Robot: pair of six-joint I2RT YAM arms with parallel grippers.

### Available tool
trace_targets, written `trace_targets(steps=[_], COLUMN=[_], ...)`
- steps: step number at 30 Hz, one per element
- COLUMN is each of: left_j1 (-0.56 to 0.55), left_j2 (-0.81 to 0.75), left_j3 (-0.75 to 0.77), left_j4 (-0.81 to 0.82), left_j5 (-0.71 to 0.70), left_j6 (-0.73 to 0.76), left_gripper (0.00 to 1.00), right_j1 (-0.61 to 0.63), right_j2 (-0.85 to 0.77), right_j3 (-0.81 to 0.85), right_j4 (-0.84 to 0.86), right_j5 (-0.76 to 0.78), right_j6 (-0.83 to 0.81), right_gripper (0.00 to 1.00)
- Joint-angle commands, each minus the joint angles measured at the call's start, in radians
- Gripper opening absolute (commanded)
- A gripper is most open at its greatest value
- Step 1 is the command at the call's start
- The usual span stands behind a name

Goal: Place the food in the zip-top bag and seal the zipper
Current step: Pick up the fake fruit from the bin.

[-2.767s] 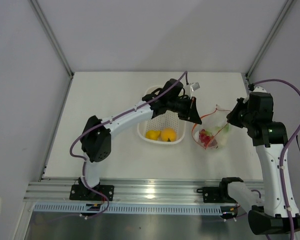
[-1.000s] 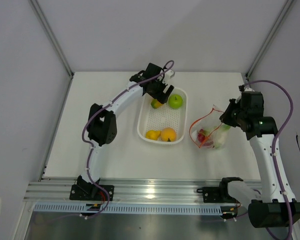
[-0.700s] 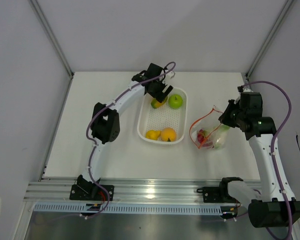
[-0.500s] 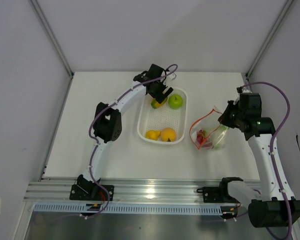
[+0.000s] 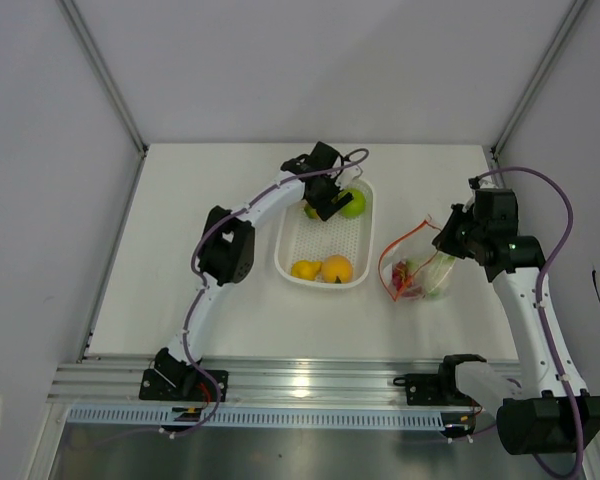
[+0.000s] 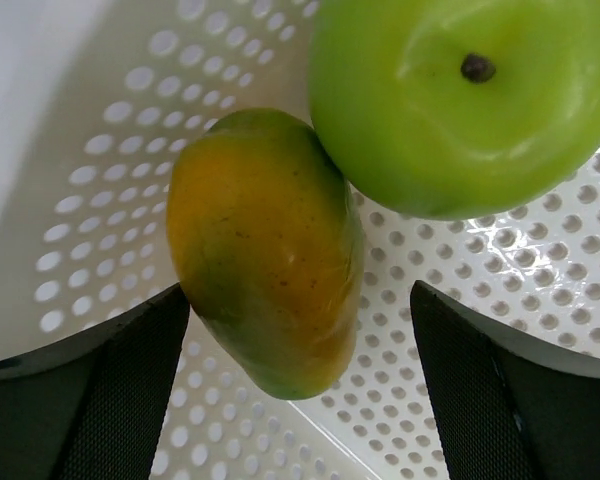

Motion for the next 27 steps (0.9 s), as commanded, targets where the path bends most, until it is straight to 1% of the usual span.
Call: trace_targets(steps=[1,3,6,7,9,10,12,13,15,17,18,19,21,22,25,27], left_j1=[-0.016,-0.016,-0.018,-0.016,-0.018,-0.018,-0.018,-0.018,-0.016,-0.018,-0.018,-0.018,-0.016,-0.018,-0.016,-0.018], left_j2=[0.014,0.017,0.023,0.023,0.026,0.026,0.024,0.023,0.017,0.001,-0.023,-0.041,-0.092,-0.104,-0.137,-0.152], left_j3=[0.058,0.060,0.065,0.065,0.063,0.062,0.058,0.058,0.054,0.032,0.019,-0.030,-0.069,-0.108,-0.124,-0.130], left_j4=[-0.003,0.000,0.007,0.012,0.020,0.027,0.036,0.044,0.049,0.067,0.079,0.093,0.144,0.158,0.167,0.167], left_j5=[-0.002,-0.007,-0.016,-0.021,-0.025,-0.027,-0.071,-0.079,-0.085,-0.100,-0.102,-0.099,-0.090,-0.090,-0.091,-0.099], left_j6=[0.034,0.038,0.036,0.035,0.033,0.031,0.025,0.022,0.012,-0.001,-0.013,-0.018,-0.027,-0.031,-0.054,-0.079], left_gripper=[0.92,0.89,0.81,0.75,0.69,0.62,0.55,0.48,0.41,0.29,0.26,0.22,0.18,0.12,0.01,0.01], right_j1=[0.003,0.003,0.003,0.002,0.002,0.002,0.003,0.003,0.003,0.003,0.005,0.005,0.005,0.005,0.005,0.005], right_j2=[-0.015,-0.016,-0.018,-0.016,-0.016,-0.016,-0.016,-0.016,-0.019,-0.018,-0.019,-0.019,-0.019,-0.021,-0.022,-0.024], right_j3=[-0.010,-0.011,-0.013,-0.014,-0.016,-0.017,-0.017,-0.017,-0.017,-0.016,-0.016,-0.016,-0.014,-0.013,-0.013,-0.016], right_j4=[0.039,0.039,0.045,0.045,0.045,0.046,0.045,0.045,0.043,0.043,0.043,0.042,0.043,0.043,0.042,0.040], right_j5=[0.005,0.011,0.013,0.011,0.007,0.007,0.005,0.005,0.005,0.004,0.004,0.002,0.004,0.004,0.004,0.005], right_j6=[-0.006,-0.007,-0.007,-0.007,-0.006,-0.004,-0.004,-0.006,-0.006,-0.006,-0.006,-0.007,-0.007,-0.007,-0.010,-0.010], right_gripper=[0.00,0.00,0.00,0.00,0.00,0.00,0.00,0.00,0.00,0.00,0.00,0.00,0.00,0.00,0.00,0.00])
